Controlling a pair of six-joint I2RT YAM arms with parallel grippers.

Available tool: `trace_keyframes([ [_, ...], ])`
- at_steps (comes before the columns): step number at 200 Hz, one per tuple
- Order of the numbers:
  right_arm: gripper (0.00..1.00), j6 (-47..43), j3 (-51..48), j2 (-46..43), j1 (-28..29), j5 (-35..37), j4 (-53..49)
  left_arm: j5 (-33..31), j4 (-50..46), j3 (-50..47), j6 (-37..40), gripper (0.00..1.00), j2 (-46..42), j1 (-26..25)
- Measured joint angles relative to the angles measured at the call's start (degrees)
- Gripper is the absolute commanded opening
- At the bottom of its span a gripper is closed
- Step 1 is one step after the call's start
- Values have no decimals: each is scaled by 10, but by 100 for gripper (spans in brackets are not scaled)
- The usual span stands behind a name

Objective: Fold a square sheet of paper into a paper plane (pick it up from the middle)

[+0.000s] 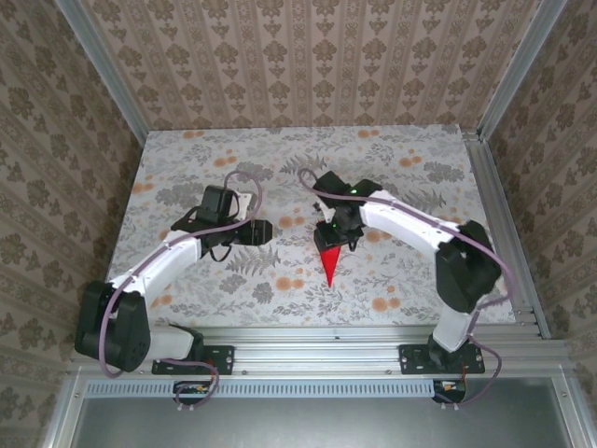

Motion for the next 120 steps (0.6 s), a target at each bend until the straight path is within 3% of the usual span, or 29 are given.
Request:
trace_keyframes([
  [25,61,-23,-101,-106,-56,-13,74,-79,8,-4,27,83,-9,12],
  [44,68,-36,-175,-168,-108,-18,142,-136,32,-21,43,93,-22,32],
  [74,85,-60,-252,-231,-159,2,233,-218,82,-56,73,96,-37,68],
  [90,99,-77,-280,-254,-179,20,281,-244,107,-75,87,98,-37,96],
  [120,100,-91,-356,-299,-235,62,385,-269,167,-110,108,100,-31,155],
])
